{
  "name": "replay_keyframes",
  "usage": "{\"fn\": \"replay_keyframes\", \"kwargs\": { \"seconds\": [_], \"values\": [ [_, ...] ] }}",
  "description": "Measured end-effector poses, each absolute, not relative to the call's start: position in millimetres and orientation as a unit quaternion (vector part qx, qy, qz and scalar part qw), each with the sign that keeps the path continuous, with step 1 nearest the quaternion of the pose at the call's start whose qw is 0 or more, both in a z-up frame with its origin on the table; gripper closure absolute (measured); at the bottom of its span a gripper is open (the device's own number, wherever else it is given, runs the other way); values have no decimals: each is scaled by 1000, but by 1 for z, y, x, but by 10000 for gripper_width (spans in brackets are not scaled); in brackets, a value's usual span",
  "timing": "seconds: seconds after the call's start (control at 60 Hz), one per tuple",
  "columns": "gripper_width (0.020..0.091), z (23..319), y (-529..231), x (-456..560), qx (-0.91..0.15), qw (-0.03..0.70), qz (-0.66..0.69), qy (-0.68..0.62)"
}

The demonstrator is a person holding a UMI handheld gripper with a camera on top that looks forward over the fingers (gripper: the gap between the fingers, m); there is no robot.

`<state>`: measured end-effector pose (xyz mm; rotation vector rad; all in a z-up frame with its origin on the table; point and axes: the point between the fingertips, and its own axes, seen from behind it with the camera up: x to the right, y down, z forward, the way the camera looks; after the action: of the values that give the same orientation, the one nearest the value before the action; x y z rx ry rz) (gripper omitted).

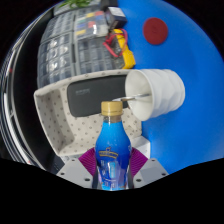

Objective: Pour water

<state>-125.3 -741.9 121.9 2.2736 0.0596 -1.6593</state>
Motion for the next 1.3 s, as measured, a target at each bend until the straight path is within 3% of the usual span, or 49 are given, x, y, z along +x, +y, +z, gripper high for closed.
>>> {"fn": "replay_keyframes", "kwargs": {
  "seconds": [0.217,0.417,0.533,0.767,0.883,1.083,1.3],
  "values": [
    [698,112,-733,-135,796,221,-559,-71],
    [698,117,-731,-131,804,198,-561,-3],
    [699,131,-717,-127,804,112,-571,122],
    [696,202,-637,-141,753,-114,-586,277],
    [697,219,-597,-145,711,-216,-566,357],
    [697,188,-522,-152,648,-367,-467,476],
    [698,123,-473,-156,616,-408,-407,538]
  ]
}}
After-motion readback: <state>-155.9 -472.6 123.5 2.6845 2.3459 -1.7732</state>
